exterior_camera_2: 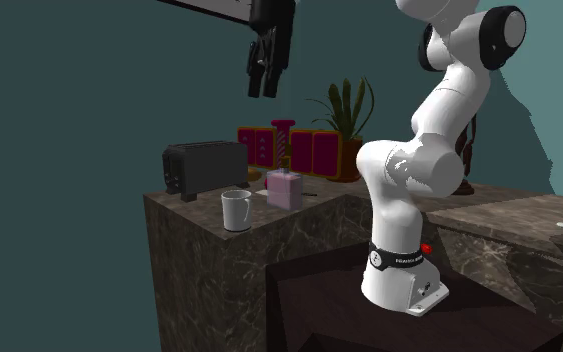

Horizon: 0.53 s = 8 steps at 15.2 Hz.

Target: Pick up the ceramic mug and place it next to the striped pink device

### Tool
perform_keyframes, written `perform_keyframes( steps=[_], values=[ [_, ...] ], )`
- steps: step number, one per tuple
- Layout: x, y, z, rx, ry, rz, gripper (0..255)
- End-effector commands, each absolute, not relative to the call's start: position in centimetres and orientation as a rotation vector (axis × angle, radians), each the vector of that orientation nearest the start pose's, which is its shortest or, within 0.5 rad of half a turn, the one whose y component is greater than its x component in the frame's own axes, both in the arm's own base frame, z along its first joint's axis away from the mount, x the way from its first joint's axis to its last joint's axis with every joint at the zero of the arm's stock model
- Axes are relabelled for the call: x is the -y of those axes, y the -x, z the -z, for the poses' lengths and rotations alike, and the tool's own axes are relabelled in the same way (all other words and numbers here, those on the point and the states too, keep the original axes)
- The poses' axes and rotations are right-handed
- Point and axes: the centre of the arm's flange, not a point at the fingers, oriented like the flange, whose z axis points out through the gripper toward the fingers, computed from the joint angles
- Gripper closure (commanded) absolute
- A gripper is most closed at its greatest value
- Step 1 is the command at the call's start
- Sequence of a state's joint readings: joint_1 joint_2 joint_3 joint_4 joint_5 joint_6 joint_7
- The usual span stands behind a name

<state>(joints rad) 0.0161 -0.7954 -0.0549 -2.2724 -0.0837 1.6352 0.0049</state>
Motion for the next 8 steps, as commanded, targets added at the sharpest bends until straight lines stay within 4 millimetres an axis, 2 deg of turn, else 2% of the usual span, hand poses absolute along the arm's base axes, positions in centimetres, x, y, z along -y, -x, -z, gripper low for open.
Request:
perform_keyframes(
  steps=[1,8],
  values=[
    [2.7,-31.0,-63.9,-0.05,3.177,0.25,0],
    [10.5,-31.6,-58.4,-0.108,3.154,0.198,0]
  ],
)
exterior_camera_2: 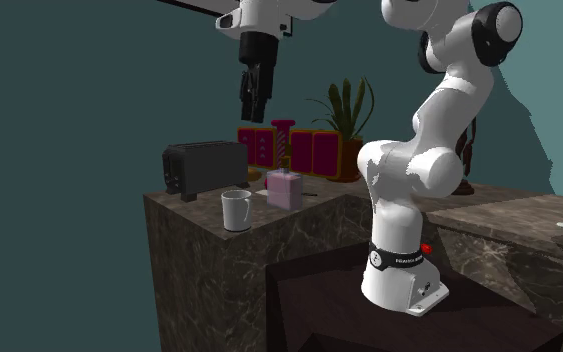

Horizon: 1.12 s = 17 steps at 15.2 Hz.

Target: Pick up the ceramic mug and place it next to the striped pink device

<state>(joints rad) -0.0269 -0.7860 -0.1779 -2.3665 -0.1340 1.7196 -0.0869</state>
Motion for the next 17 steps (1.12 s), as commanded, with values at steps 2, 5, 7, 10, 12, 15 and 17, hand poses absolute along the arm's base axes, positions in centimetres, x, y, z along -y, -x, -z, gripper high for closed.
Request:
perform_keyframes(
  steps=[2,5,7,10,12,15,17],
  values=[
    [12.7,-31.7,-56.8,-0.124,3.147,0.183,0],
    [15.9,-31.8,-54.3,-0.149,3.136,0.161,0],
    [18.1,-31.8,-52.7,-0.165,3.128,0.146,0],
    [21.3,-31.7,-50.2,-0.189,3.117,0.124,0],
    [23.4,-31.6,-48.5,-0.205,3.109,0.11,0],
    [26.5,-31.4,-45.9,-0.229,3.097,0.088,0],
    [28.6,-31.2,-44.1,-0.244,3.088,0.074,0]
  ],
)
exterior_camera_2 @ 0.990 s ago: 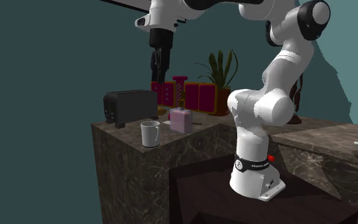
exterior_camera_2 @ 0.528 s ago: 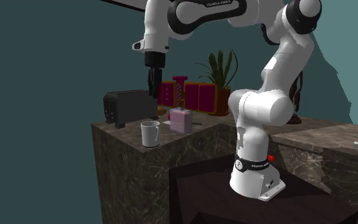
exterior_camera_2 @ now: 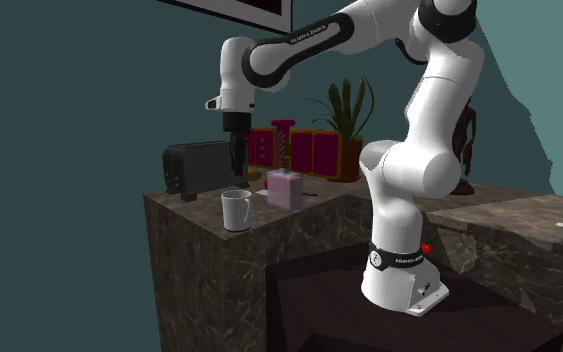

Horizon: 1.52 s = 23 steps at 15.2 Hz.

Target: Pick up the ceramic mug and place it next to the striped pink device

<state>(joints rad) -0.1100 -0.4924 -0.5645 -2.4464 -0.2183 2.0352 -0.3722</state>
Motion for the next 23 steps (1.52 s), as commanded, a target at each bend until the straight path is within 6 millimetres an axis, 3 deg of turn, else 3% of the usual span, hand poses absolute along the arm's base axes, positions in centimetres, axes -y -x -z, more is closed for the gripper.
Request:
perform_keyframes(
  steps=[1,6,14,22,23],
  values=[
    [29.6,-31.1,-43.3,-0.252,3.084,0.067,0],
    [34.7,-30.5,-38.8,-0.291,3.063,0.031,0],
    [34.6,-30.6,-34.8,-0.292,3.063,0.031,0],
    [34.6,-30.5,-34.8,-0.292,3.063,0.031,0],
    [34.6,-30.5,-34.8,-0.292,3.063,0.031,255]
  ],
)
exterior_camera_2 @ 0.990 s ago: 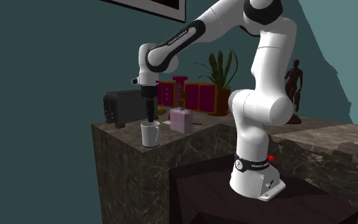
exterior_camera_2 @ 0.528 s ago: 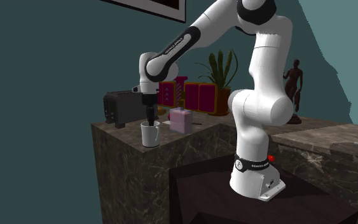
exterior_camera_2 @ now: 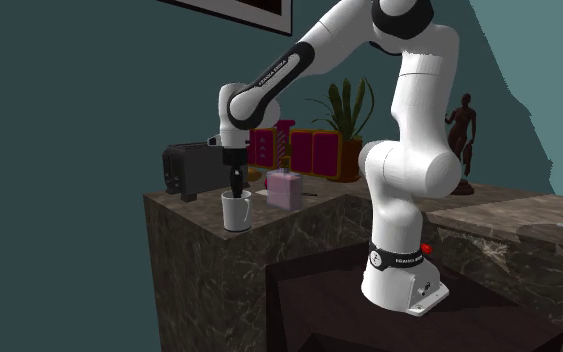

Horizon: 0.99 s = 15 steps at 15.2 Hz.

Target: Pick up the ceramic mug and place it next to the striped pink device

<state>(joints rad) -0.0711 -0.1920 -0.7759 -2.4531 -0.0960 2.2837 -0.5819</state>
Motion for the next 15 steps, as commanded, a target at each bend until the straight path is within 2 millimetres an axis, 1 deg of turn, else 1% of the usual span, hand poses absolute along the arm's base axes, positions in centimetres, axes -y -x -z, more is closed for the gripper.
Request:
perform_keyframes(
  steps=[1,9,15],
  values=[
    [34.6,-30.5,-34.8,-0.292,3.063,0.031,255],
    [34.6,-30.6,-34.8,-0.292,3.063,0.031,255],
    [34.6,-30.6,-37.9,-0.292,3.063,0.031,255]
  ],
)
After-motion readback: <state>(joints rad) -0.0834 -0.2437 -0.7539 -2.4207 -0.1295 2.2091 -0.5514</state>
